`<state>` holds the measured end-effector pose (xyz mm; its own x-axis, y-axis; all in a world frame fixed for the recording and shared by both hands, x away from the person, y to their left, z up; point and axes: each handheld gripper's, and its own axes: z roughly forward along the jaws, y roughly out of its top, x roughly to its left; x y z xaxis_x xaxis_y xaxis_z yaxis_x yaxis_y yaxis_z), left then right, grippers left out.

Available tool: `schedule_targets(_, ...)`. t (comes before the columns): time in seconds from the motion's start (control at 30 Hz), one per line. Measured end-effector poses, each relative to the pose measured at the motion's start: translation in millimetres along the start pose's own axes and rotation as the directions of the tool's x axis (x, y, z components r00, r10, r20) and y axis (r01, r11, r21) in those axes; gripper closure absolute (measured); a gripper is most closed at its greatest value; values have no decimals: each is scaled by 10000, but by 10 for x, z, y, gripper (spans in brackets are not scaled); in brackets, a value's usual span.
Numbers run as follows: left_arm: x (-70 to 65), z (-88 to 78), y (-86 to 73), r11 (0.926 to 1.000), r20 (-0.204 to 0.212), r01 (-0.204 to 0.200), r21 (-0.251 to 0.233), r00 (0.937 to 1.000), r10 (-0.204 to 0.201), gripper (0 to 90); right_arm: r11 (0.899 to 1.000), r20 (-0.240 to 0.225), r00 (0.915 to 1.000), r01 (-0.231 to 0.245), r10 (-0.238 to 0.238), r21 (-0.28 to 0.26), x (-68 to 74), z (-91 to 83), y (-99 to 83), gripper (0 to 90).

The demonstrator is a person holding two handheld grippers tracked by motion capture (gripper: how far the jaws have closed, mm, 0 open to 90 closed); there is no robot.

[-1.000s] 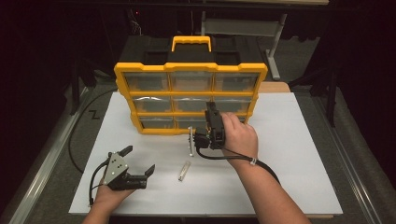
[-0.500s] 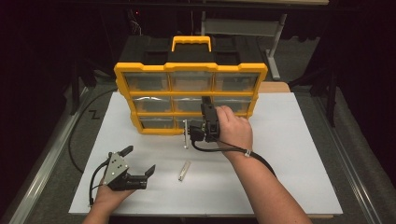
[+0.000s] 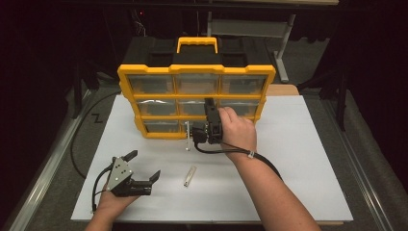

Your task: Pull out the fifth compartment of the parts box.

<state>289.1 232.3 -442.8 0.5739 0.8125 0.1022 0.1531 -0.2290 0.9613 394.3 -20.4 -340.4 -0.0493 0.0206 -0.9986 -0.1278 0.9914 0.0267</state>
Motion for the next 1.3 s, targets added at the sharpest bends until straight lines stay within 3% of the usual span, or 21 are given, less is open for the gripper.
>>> schedule_targets(0.4,-6,1,1,10000,92,-2,12,10000,2,2,9999,191,9998,105,-107,125,20,14,34,789)
schedule_targets(0.83,-2,2,0,10000,113,12,6,9999,-12,2,9999,382,9992,74,-78,126,33,0,37,793)
schedule_targets(1.3,-1,0,1,10000,135,-28,21,9999,27,2,9998,169,9998,119,-122,172,19,-30,39,827)
